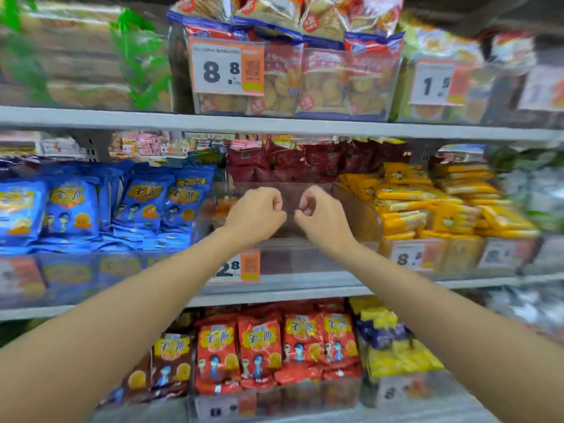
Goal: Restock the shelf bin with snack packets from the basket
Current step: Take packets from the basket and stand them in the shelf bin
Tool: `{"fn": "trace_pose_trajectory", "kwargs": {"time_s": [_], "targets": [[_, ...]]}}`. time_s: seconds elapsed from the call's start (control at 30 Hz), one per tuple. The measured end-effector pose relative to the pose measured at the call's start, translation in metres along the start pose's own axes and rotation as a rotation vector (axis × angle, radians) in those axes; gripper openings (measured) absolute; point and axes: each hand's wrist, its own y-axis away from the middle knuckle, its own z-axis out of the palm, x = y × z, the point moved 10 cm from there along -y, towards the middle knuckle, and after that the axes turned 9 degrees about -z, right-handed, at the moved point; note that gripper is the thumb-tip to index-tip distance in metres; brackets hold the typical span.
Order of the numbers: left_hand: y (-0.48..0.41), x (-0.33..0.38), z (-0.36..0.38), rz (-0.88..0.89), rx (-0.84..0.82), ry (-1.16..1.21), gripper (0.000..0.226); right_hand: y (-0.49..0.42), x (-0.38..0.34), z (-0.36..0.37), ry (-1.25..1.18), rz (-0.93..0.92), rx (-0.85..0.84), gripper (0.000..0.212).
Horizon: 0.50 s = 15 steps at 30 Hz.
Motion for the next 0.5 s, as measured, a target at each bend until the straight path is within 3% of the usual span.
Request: {"fn": "trace_pose_trajectory", "kwargs": {"time_s": [0.17,0.33,0.5], "targets": [[0.070,0.050,0.093,0.035,-0.246,0.083,0.025,0.112,0.055,-0.051,0.076,0.143,-0.047,0.017],[0.163,0.085,0.219,0.108,-0.566,-0.011,0.024,0.269,0.158,-0.063,0.060,0.501,-0.228,0.018],[0.263,0.089,0.342,0.063,-0.867,-0.012,0.022,0.418,0.225,-0.067,0.060,0.796,-0.435,0.025]]}}
